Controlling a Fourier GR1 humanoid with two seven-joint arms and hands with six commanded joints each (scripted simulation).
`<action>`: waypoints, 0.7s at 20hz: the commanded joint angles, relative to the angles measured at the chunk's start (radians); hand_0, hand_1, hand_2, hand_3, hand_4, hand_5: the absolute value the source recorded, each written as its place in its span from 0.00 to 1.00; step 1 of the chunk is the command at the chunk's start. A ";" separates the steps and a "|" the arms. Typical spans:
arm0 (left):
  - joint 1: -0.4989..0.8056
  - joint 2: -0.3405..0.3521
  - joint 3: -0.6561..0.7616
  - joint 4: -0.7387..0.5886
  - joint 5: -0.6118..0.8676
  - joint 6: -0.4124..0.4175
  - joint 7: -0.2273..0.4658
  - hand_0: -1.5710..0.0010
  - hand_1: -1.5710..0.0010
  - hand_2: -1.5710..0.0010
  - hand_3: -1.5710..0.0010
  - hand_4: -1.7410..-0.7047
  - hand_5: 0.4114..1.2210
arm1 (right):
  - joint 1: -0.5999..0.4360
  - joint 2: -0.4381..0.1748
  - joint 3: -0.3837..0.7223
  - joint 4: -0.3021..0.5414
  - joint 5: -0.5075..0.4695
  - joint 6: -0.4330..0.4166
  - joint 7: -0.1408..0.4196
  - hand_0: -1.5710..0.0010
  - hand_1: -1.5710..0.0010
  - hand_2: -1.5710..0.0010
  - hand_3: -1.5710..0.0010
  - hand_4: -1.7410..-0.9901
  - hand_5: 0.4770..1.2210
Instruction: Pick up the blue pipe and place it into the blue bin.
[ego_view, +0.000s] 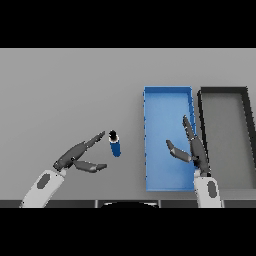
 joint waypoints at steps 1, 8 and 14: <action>-0.007 -0.017 -0.013 0.009 -0.008 -0.003 -0.003 1.00 1.00 1.00 1.00 0.60 0.04 | -0.001 0.004 0.001 -0.002 0.000 -0.003 -0.003 1.00 1.00 1.00 1.00 0.63 0.19; -0.105 -0.162 -0.048 0.149 -0.025 -0.009 0.029 1.00 1.00 1.00 1.00 0.60 0.04 | 0.030 -0.004 -0.012 -0.031 -0.018 0.002 -0.009 1.00 1.00 1.00 1.00 0.62 0.17; -0.163 -0.255 -0.061 0.270 -0.075 0.011 -0.061 1.00 1.00 1.00 1.00 0.63 0.08 | 0.017 0.002 -0.007 -0.021 -0.006 -0.004 0.012 1.00 1.00 1.00 1.00 0.64 0.16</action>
